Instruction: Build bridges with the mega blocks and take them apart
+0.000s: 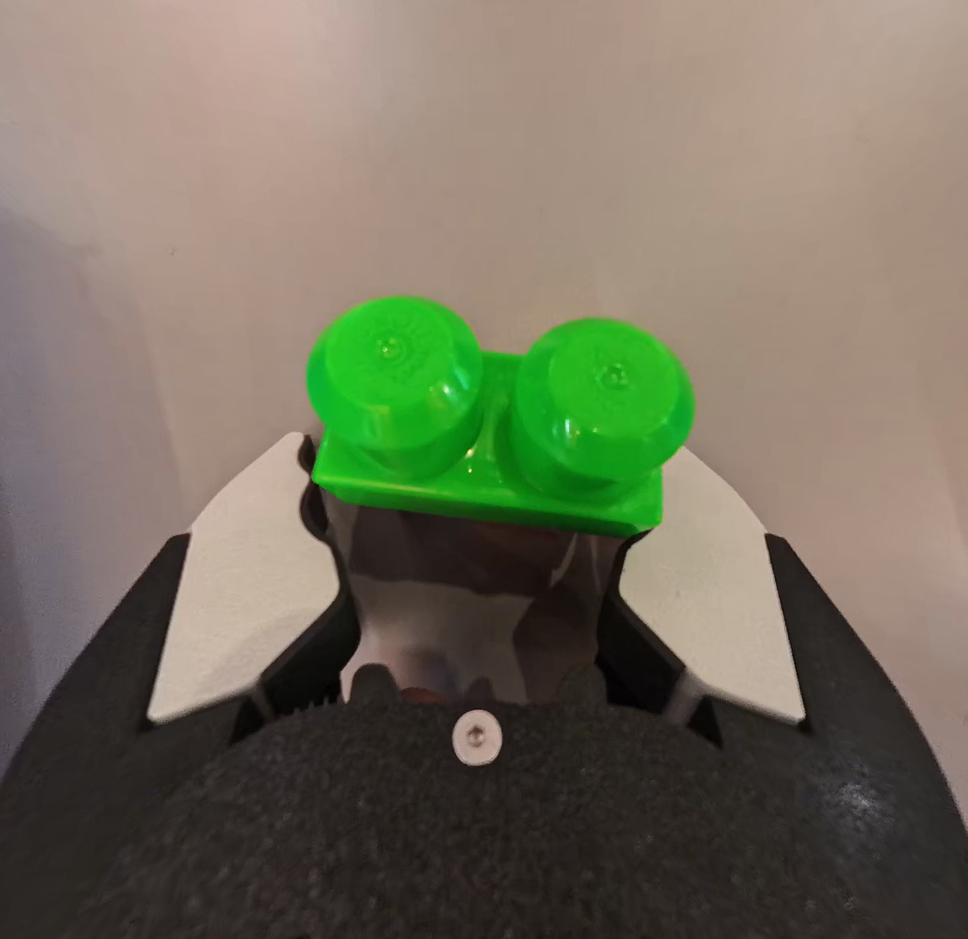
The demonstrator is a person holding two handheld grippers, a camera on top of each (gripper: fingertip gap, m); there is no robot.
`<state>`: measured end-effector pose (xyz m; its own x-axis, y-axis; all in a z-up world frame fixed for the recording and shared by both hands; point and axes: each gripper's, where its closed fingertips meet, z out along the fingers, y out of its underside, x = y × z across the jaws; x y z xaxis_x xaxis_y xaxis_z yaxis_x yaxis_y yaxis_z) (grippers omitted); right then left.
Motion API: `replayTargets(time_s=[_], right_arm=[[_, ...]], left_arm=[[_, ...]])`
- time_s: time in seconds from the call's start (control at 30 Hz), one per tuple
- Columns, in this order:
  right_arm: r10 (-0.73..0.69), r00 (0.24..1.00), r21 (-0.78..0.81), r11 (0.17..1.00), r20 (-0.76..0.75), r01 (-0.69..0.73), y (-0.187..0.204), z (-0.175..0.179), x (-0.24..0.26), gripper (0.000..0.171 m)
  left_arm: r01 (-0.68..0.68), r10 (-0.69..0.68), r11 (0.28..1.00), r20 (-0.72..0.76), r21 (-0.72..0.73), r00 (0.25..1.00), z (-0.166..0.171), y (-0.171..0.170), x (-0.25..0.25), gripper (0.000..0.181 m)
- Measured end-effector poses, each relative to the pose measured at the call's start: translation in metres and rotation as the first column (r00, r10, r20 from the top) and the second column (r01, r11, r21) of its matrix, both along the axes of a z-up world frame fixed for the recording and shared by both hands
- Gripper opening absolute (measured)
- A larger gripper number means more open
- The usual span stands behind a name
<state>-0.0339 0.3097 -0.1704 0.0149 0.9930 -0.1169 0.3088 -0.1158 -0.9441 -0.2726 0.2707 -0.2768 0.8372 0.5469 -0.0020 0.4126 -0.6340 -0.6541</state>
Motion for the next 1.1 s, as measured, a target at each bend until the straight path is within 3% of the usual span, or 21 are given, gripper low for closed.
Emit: replayTargets(time_s=[0.07,0.13,1.1], right_arm=[[0.001,1.0,-0.001,1.0,0.002,-0.001,0.0,-0.001,0.0,0.077],[0.003,1.0,0.0,1.0,0.007,-0.003,0.0,-0.001,0.0,0.077],[0.013,0.999,-0.007,1.0,0.033,-0.013,0.0,-0.007,-0.005,0.074]], left_arm=[[0.008,-0.008,1.0,-0.003,0.007,1.0,0.001,0.001,0.001,0.107],[0.007,-0.006,1.0,-0.012,0.025,1.0,0.004,0.001,0.0,0.089],[0.093,-0.094,0.994,0.015,0.064,0.995,0.007,-0.002,0.02,0.085]])
